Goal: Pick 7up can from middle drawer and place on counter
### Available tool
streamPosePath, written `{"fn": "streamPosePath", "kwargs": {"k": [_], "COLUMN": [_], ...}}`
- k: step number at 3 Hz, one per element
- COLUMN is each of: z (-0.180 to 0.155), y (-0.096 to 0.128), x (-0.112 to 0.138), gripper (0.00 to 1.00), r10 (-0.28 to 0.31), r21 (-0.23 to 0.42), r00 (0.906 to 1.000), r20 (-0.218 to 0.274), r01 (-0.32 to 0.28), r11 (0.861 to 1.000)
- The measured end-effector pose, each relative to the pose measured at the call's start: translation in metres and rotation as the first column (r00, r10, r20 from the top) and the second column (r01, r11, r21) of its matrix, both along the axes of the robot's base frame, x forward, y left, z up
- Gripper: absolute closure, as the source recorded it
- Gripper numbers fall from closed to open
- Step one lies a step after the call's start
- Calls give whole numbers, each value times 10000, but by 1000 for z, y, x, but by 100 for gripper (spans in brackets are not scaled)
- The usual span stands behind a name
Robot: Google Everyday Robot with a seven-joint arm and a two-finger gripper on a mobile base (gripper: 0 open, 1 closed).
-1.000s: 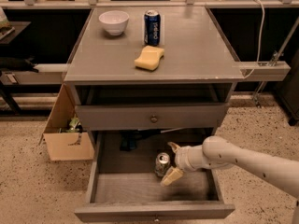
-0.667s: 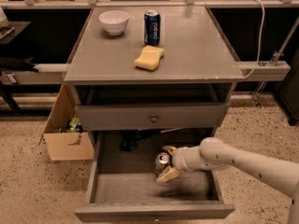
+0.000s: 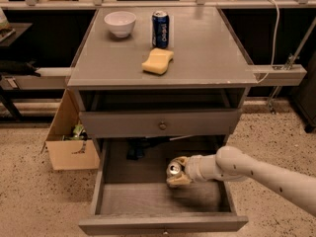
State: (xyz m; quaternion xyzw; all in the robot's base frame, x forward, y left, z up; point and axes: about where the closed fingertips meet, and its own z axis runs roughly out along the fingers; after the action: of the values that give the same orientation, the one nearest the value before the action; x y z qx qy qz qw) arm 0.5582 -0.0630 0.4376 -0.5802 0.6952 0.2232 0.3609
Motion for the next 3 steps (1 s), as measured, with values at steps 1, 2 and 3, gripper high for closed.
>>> {"fn": "streamPosePath", "kwargs": {"k": [1,2,3], "z": [42,118,160], "y": [-19,-56,-76], "x": [-2,-1,2], "gripper": [85,100,100], "r10": [-115,-158,134], "r21": [449,598,410], "r00": [9984,9968,9986], "r20": [560,789,517], "r01": [90,111,-156], "r11": [9990,9982,9990]}}
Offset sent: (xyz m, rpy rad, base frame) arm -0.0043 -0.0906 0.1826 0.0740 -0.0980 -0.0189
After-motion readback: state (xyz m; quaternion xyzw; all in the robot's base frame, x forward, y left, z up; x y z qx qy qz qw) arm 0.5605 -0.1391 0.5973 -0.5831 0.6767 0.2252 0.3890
